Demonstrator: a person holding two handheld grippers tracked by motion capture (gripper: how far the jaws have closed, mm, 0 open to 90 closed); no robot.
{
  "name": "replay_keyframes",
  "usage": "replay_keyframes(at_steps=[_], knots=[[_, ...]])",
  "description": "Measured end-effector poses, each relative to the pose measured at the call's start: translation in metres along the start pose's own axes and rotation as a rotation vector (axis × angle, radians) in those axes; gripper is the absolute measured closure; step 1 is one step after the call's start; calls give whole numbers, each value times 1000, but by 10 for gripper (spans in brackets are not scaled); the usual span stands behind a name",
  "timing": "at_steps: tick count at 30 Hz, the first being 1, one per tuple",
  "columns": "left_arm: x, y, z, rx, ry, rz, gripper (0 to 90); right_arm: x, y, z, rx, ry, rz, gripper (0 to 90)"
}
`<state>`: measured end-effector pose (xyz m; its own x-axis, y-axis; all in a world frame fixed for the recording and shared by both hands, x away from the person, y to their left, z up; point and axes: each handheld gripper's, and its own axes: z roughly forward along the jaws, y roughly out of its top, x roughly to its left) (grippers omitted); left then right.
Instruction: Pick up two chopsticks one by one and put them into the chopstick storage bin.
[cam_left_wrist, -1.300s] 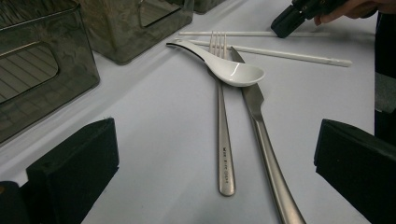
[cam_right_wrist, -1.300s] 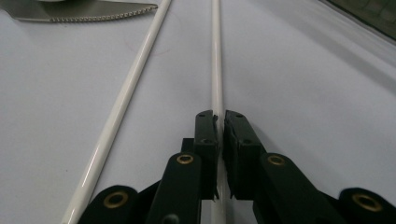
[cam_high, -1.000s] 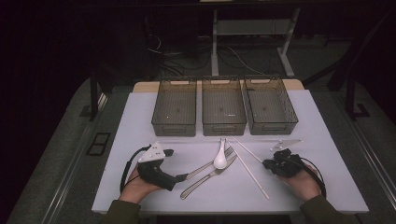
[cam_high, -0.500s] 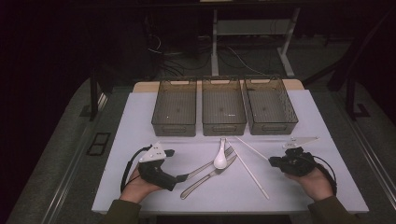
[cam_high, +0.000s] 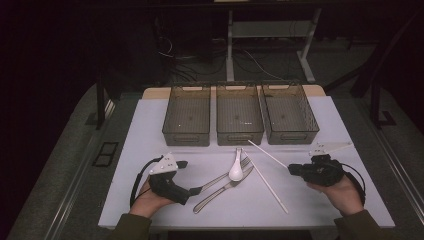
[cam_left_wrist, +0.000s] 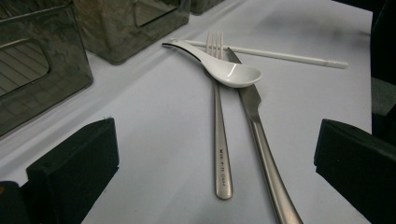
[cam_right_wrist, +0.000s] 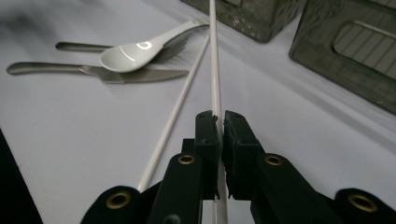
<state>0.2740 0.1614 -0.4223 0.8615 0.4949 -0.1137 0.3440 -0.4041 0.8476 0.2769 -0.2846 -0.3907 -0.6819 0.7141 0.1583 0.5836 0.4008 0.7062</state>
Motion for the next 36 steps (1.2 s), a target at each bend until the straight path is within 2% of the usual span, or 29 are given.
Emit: replay_keyframes(at_steps=[15, 36], knots=[[-2, 1, 2, -9, 1, -2, 0, -1, 30, 4, -47, -2, 0, 846], [-4, 2, 4, -24, 0, -11, 0, -3, 91, 41, -21, -22, -6, 847]])
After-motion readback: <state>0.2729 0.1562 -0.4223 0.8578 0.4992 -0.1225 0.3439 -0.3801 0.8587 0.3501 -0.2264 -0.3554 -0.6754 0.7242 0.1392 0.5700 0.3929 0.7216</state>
